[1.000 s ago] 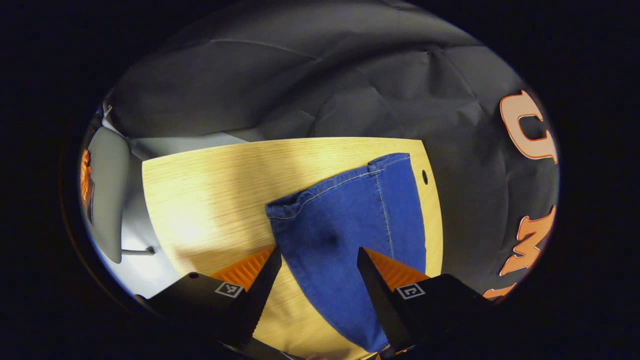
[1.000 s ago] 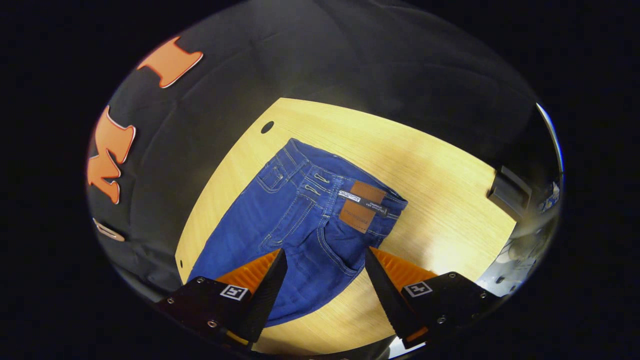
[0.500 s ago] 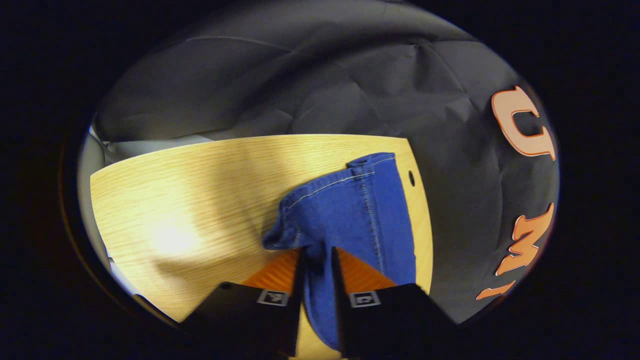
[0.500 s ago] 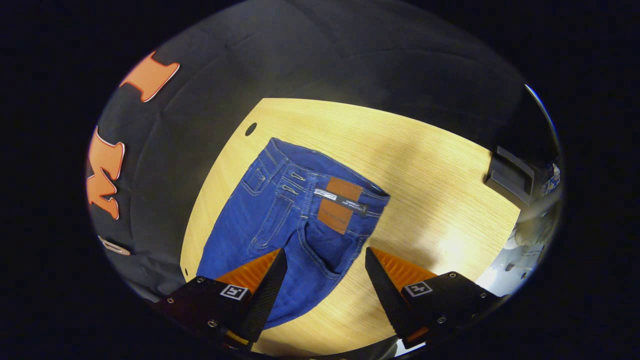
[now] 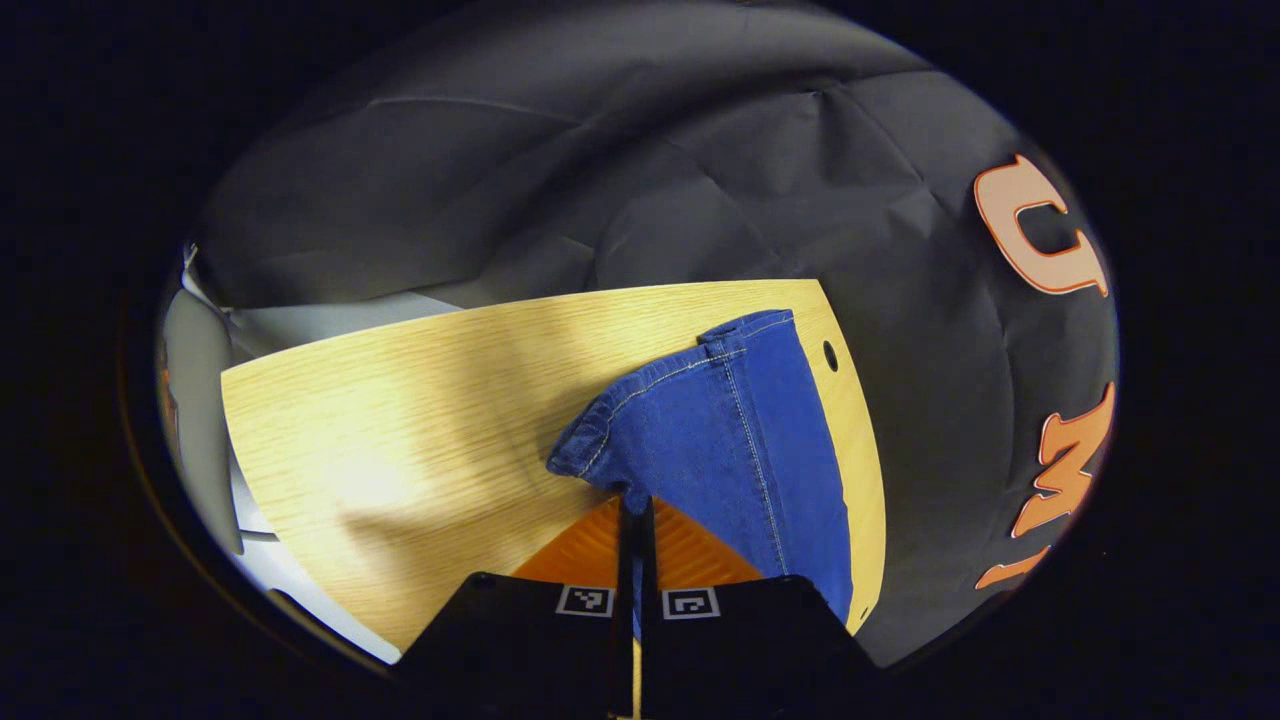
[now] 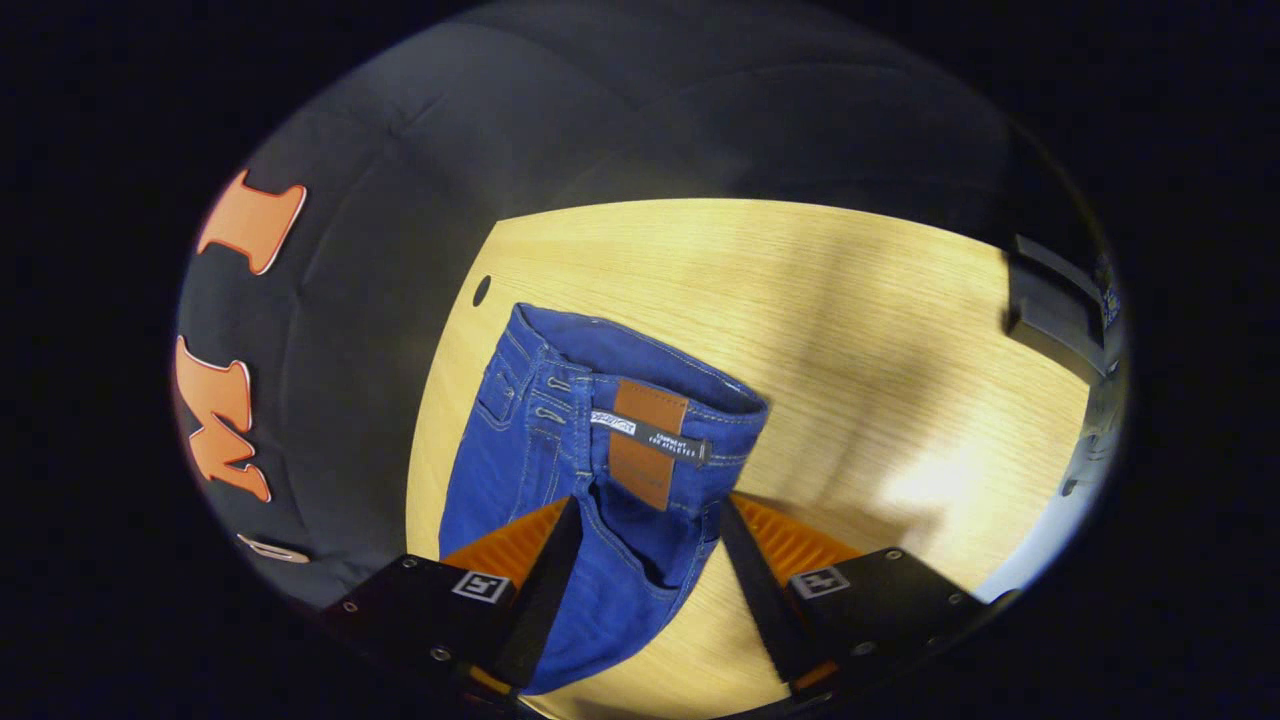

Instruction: Grasp the waist and the cuffs of the jeans and fold them to make the two legs overlap; first hold the waist and fold one-third of the jeans toward the cuffs, then hold the cuffs and fold the remaining one-third in the same direction to finish folding.

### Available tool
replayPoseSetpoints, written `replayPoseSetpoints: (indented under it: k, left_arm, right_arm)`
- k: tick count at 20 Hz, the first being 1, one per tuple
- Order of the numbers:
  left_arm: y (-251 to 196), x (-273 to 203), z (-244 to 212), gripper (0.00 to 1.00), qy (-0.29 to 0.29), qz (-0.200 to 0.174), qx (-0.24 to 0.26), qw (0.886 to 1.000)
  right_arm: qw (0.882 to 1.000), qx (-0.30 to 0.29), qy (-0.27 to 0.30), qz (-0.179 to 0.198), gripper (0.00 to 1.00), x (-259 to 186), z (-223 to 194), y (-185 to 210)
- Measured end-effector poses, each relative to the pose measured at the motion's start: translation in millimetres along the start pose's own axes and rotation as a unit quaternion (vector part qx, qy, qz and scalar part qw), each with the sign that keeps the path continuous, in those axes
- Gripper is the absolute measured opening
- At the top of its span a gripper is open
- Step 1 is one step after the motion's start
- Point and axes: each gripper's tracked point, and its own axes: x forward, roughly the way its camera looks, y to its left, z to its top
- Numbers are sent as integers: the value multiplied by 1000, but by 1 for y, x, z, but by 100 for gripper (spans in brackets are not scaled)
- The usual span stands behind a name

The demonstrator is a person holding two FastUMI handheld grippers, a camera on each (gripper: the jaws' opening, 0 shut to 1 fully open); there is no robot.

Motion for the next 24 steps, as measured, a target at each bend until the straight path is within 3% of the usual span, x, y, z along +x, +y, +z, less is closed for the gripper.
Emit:
replayPoseSetpoints:
  k: [3, 4, 5, 6, 8, 16, 24]
  left_arm:
    - [-9, -5, 3, 4, -6, -5, 7, 1000]
    - [-12, -8, 4, 4, -7, -8, 9, 1000]
    - [-14, -13, 4, 3, -6, -11, 11, 1000]
    - [-15, -15, 5, 3, -4, -14, 12, 1000]
    - [-15, -24, 9, 3, -1, -20, 14, 1000]
    - [-63, -35, 29, 3, 39, -81, 61, 994]
    - [-124, -22, 66, 3, 56, -85, 79, 992]
  right_arm:
    - [999, 41, 0, -21, 36, 2, 0, -6]
    - [998, 56, 6, -16, 26, 4, -3, -4]
    - [998, 68, 9, -9, 19, 3, -4, -4]
    - [996, 83, 10, -17, 20, 1, -4, -10]
    - [993, 117, 10, -10, 7, -6, -1, -5]
    - [992, 114, -51, -4, 7, -51, 19, 52]
    - [992, 112, -62, -14, 7, -56, 43, 118]
